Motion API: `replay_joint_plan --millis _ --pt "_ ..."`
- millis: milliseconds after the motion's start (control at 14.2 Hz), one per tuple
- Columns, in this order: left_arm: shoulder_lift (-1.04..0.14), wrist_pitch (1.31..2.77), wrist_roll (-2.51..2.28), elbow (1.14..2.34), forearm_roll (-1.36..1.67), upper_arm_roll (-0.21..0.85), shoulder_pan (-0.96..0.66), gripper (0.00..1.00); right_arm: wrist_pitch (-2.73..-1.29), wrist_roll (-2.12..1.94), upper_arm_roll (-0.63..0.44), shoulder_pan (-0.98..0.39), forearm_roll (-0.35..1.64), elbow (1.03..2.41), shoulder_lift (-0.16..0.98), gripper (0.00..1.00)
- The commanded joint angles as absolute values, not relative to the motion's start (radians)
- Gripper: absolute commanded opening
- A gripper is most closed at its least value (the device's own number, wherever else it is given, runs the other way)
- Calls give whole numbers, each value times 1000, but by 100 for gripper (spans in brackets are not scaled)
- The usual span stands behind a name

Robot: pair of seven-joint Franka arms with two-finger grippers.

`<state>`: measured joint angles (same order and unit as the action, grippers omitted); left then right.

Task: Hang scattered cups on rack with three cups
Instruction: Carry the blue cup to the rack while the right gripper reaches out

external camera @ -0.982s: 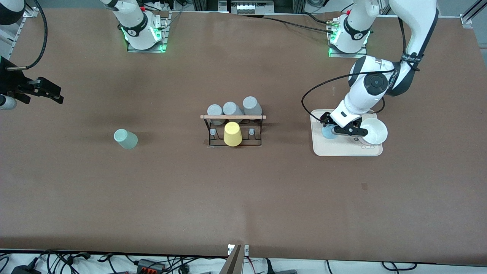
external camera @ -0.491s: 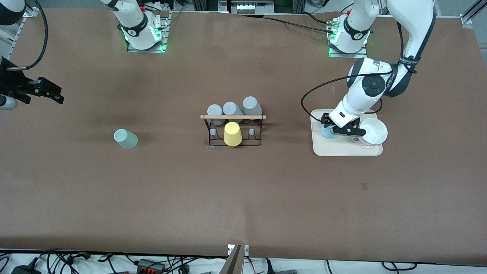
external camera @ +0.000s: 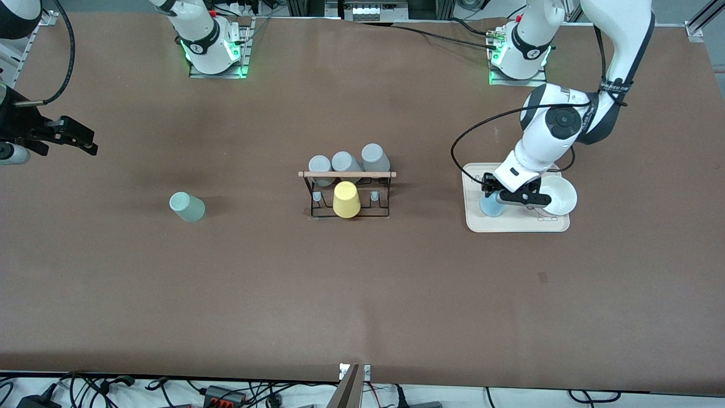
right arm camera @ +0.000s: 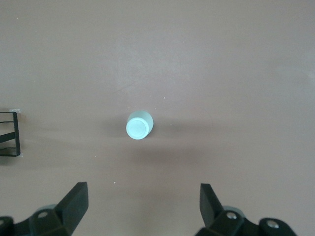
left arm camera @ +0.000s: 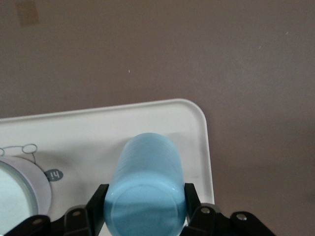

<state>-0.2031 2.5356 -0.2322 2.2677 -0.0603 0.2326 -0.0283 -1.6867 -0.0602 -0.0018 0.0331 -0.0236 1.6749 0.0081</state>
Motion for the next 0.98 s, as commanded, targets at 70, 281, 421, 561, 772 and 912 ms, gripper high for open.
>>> replay_joint_plan --millis 70,281,421,561,772,912 --pt "-231 2127 -255 1919 -84 261 -64 30 -1700 -61 3 37 -21 1689 -3 100" --pt "-271 2031 -284 1719 -83 261 -159 30 -1700 -61 3 37 -23 1689 -2 100" --pt "-314 2031 -343 1619 -83 261 -231 30 -1700 -61 3 37 -21 1689 -2 100" --pt "-383 2028 -428 1507 -81 261 -296 30 -1700 -61 3 37 -21 1689 2 100" --pt "-477 2026 -610 1422 -81 258 -385 30 -1700 -61 3 37 -23 1689 3 100" --pt "-532 2028 -710 1375 -101 247 -448 30 -1701 -61 3 37 -23 1689 3 100"
